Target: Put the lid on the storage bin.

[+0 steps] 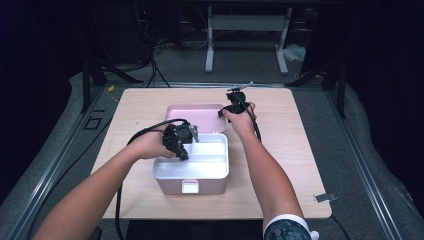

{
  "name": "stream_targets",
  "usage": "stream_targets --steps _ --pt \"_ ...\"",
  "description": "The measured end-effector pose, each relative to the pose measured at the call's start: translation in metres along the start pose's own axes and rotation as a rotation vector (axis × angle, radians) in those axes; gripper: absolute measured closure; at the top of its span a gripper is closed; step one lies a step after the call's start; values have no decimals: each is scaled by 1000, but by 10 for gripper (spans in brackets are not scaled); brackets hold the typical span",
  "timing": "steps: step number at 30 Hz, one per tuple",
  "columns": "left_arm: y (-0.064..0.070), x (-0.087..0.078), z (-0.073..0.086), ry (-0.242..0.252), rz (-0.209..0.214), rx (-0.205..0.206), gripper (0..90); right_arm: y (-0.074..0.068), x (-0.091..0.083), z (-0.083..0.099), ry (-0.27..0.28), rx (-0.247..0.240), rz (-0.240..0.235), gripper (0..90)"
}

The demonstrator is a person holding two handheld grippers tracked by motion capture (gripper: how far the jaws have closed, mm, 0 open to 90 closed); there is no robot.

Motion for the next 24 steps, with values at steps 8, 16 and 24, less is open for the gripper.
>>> stream_targets --steps 8,16,24 --pt "0 0 0 -2 5 -2 863 -5 -6 -3 9 -15 64 734" --pt "0 0 0 -3 0 -13 861 -16 -32 -17 26 -46 64 790" --pt "1 0 0 -11 -13 -6 859 -39 -84 -23 164 -136 67 831"
Point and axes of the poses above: each handheld gripper's, and its own axes: x roughly forward along the jaws, z roughly out of its underside, y roughly to its right, the point moved 5 cm from there along x, roughly forward along the jaws, and after that the axes turned 2 degrees about y, right-handed, at the moved point
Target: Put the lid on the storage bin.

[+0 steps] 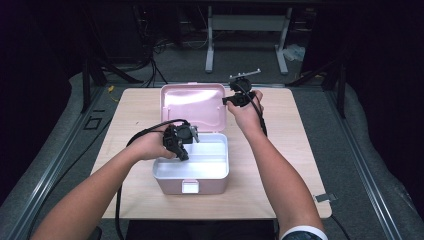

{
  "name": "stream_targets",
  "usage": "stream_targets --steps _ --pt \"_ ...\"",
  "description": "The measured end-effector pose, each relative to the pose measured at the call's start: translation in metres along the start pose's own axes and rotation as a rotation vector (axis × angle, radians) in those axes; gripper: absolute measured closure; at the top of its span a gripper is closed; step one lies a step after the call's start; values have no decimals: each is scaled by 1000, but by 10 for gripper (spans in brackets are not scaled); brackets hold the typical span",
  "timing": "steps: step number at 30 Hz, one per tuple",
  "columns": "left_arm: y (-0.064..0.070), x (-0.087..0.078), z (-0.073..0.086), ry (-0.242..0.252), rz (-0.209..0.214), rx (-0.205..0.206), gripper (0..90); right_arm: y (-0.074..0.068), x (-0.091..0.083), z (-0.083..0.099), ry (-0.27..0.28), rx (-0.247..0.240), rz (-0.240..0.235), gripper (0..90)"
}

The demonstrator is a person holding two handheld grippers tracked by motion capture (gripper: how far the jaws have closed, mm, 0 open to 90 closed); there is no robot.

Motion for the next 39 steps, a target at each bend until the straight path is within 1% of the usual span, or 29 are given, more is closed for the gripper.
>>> stream_targets --steps 3,5,7,8,9,12,13,14,16,17,18,19,21,23,25,26,27,28,29,30,31,32,33,34,35,36,37,38,39 --pt "2 0 0 -5 -25 3 855 -13 -29 3 74 -65 -8 842" --pt "4 0 0 -6 -40 7 853 -20 -45 8 117 -94 -17 849" --pt "6 0 0 -6 -59 14 850 -25 -59 15 153 -108 -35 857" --pt "7 -1 0 -9 -56 15 848 -27 -65 19 167 -110 -39 862" --pt "8 -1 1 -7 -57 11 846 -30 -70 25 182 -131 -43 861" --pt "11 -7 3 13 -65 -6 844 -36 -79 33 213 -171 -24 861" --pt "13 -11 4 33 -76 -17 846 -37 -80 35 214 -174 -21 861" --pt "14 -16 7 43 -88 -24 849 -38 -82 36 220 -189 -5 860" --pt "14 -27 12 84 -106 -57 862 -41 -84 39 236 -223 18 858" --pt "14 -33 15 104 -113 -70 881 -43 -84 40 246 -241 15 861" --pt "14 -40 20 123 -117 -82 881 -43 -86 42 251 -262 41 900" --pt "15 -46 24 135 -118 -94 888 -44 -87 43 264 -299 57 900" --pt "16 -58 36 156 -118 -119 896 -50 -89 49 262 -325 35 900" --pt "15 -68 49 170 -109 -150 900 -57 -89 55 260 -349 27 900" --pt "13 -72 59 177 -113 -171 900 -58 -89 57 257 -338 12 900" --pt "12 -72 65 165 -123 -183 900 -57 -89 55 275 -331 11 900" --pt "13 -70 69 158 -122 -188 900 -51 -92 51 327 -298 11 838" --pt "14 -68 70 156 -112 -184 899 -41 -92 44 373 -208 -18 646" --pt "15 -66 70 153 -105 -183 898 -34 -89 40 375 -149 -45 570" --pt "15 -62 70 140 -93 -170 895 -27 -82 35 367 -95 -97 479" --pt "15 -60 69 134 -90 -163 891 -18 -67 28 330 -22 -171 436" --pt "15 -56 67 135 -81 -162 889 -13 -58 25 306 4 -184 424" --pt "14 -54 66 131 -79 -158 889 -8 -41 20 248 28 -209 390" --pt "13 -49 64 125 -72 -157 891 -7 -30 19 204 57 -254 455" --pt "12 -44 63 121 -60 -154 891 -7 -17 17 168 80 -292 639" --pt "12 -41 62 117 -54 -153 891 -6 -12 18 134 38 -245 852" --pt "11 -38 62 112 -52 -151 892 -5 -9 18 117 44 -256 868" --pt "10 -34 61 109 -42 -153 891 -6 -7 18 116 83 -286 872" --pt "10 -33 61 108 -35 -149 880 -7 -6 16 99 90 -263 872"
Point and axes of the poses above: each handheld gripper's, and its own axes: x roughly forward along the jaws, z roughly out of its underside, y roughly to its right, the point moved 5 cm from there along x, roughly forward along the jaws, and after that the axes turned 2 degrees about y, right-handed, at the moved point
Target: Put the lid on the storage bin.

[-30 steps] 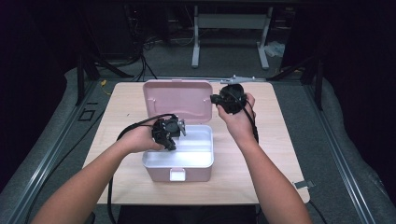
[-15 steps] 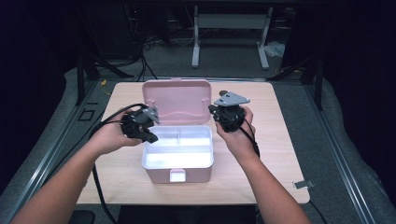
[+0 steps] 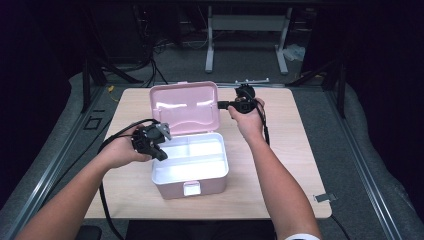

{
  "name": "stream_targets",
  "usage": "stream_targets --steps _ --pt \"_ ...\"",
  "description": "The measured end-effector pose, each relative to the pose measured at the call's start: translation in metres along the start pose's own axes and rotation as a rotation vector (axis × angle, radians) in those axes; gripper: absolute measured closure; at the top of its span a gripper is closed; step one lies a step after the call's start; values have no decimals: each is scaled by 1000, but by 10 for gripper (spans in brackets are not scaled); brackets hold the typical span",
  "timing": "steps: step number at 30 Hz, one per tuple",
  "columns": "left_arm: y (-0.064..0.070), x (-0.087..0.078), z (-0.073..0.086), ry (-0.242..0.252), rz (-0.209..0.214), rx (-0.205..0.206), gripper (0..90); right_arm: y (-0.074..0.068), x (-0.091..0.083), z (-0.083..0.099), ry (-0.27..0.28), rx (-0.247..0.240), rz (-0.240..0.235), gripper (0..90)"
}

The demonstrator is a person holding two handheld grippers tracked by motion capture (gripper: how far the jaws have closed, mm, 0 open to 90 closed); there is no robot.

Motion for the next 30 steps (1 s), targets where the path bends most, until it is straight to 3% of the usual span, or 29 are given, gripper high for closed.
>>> stream_targets --steps 2,8,14,18,25,27,30 --pt "0 2 0 -2 2 7 869 -4 2 -1 -14 -37 60 874" --pt "2 5 0 -10 -13 10 864 -14 -5 1 6 -90 119 876" --pt "4 3 0 -1 -22 15 860 -20 -17 7 53 -124 120 877" --pt "0 -8 0 45 -32 -11 876 -21 -23 11 76 -139 113 876" --pt "-29 -37 15 108 -82 -174 896 -23 -26 13 87 -165 116 874" --pt "-45 -44 24 129 -110 -251 900 -23 -27 13 86 -169 106 874" --pt "-65 -47 35 146 -131 -321 900 -23 -27 13 86 -172 105 874"
Point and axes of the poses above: each handheld gripper's, and its own axes: x roughly forward along the jaws, z roughly out of its underside, y roughly to its right, the point moved 5 cm from there along x, roughly forward along the jaws, and after that the axes turned 2 degrees about y, right-handed, at the moved point
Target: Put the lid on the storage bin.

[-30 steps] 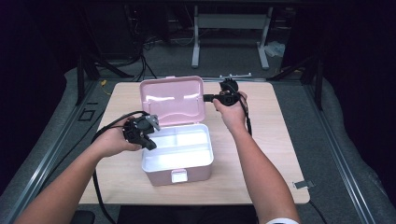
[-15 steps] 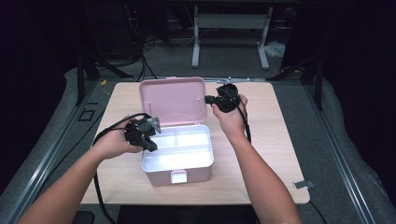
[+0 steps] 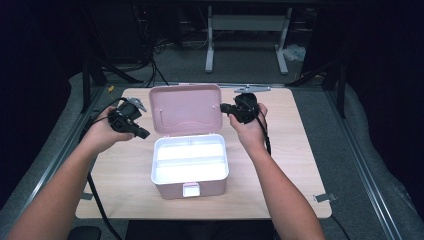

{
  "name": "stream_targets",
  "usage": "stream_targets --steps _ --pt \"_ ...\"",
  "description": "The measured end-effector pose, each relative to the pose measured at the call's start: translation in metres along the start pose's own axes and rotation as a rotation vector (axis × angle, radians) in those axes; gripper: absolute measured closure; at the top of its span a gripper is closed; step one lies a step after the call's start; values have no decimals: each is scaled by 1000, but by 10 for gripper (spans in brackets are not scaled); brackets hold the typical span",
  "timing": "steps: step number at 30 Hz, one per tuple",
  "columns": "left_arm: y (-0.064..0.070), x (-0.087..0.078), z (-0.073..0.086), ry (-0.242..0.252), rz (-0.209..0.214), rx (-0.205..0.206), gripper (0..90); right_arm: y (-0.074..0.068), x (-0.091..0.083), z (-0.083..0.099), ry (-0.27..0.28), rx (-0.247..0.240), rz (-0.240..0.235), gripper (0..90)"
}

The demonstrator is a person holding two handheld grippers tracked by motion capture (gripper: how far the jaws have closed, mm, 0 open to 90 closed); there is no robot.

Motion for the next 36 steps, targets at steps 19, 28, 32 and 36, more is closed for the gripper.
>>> stream_targets --steps 19,28,32,36 --pt "-66 12 -46 234 67 -224 900 0 -1 0 11 -9 -4 869" --pt "-65 -4 -53 294 91 -216 900 5 9 -13 -2 17 -52 712" --pt "-62 -6 -55 297 88 -197 900 6 19 -26 23 70 -94 686" --pt "-60 -10 -54 308 88 -196 900 -3 16 -32 15 -6 -50 678"
Point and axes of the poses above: each handheld gripper's, and its own axes: x roughly forward along the jaws, z roughly out of its underside, y roughly to its right, the point moved 5 cm from there along x, roughly forward along the jaws, and after that the axes turned 2 degrees about y, right-handed, at the moved point
